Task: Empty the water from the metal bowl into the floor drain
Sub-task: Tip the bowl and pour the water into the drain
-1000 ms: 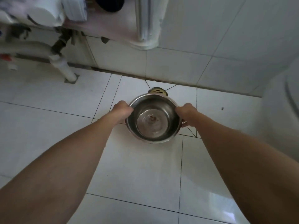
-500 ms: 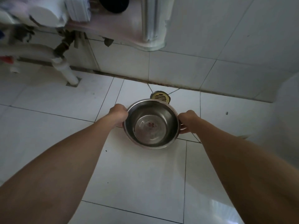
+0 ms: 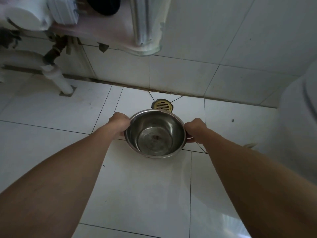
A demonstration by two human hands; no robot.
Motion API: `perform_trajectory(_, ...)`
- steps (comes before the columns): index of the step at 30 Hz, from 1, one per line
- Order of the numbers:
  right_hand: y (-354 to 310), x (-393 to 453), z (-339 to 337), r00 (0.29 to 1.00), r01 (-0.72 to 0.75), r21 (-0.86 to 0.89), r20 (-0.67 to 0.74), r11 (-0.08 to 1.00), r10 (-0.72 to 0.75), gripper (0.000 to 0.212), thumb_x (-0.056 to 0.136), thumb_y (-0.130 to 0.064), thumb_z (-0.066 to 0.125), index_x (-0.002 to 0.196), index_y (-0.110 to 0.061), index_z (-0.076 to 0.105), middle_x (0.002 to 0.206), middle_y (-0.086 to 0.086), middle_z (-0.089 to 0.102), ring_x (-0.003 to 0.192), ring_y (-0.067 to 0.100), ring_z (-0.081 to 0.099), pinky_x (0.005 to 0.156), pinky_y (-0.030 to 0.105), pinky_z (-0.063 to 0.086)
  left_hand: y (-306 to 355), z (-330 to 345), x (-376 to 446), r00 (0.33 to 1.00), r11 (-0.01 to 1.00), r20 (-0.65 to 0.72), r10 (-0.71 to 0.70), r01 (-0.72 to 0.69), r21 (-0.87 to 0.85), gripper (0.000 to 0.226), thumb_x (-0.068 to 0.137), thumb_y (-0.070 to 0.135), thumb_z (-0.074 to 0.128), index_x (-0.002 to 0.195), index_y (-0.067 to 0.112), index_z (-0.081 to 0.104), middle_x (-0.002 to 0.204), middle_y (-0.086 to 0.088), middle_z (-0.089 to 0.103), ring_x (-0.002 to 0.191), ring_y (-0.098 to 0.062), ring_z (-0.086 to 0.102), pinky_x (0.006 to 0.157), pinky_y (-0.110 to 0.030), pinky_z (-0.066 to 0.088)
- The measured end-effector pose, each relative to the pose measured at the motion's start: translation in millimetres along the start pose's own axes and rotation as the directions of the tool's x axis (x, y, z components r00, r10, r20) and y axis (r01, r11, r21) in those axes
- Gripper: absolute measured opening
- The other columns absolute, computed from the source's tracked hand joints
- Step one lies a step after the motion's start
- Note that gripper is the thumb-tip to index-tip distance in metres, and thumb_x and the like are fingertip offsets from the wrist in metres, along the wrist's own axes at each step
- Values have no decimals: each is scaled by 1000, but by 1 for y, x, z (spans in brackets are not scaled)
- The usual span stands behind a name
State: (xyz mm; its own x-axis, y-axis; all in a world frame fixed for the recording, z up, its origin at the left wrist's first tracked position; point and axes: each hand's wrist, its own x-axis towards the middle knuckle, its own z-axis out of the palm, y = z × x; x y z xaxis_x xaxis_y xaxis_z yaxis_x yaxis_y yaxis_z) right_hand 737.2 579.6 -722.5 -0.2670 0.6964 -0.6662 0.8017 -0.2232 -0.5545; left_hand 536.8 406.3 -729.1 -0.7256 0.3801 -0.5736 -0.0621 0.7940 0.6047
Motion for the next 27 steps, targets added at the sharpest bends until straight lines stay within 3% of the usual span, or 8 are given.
perform_trajectory(3,3,1,0,1000,-10,-6,-11,1000,10,14,96,-9,60,103,3,64,99,19,70,74,28,68,59,37,61,2,2,3,1000,1000,-4,-10,10,-20,26,90,-6,50,105,-6,72,109,-27,73,83,-34,67,84,-49,63)
perform_trajectory(8,5,5,3,999,-10,1,-36,1000,10,15,95,-10,62,82,-2,59,91,16,68,65,24,66,51,32,57,3,2,6,1000,1000,-1,-13,13,-7,25,88,-5,51,102,-9,72,96,-23,69,82,-34,65,84,-48,62)
perform_trajectory(12,4,6,3,1000,-16,17,-26,1000,16,11,94,-10,63,90,1,63,92,17,69,66,24,66,51,32,57,4,2,8,1000,1000,-8,-13,14,4,22,88,-5,54,101,-8,72,97,-21,67,83,-33,62,81,-44,62)
perform_trajectory(22,4,8,6,1000,-24,14,-9,1000,24,12,95,-9,62,99,1,64,94,17,69,67,25,66,54,33,58,9,2,5,1000,997,-21,2,0,73,21,92,-4,53,102,-9,70,86,-17,60,73,-28,58,50,-29,46)
perform_trajectory(27,4,9,5,1000,-13,9,-25,1000,13,12,95,-10,62,87,-2,60,86,15,66,65,24,65,59,33,61,9,2,7,999,998,-40,13,-10,68,23,92,-4,52,103,-9,71,93,-22,66,77,-31,61,59,-33,53)
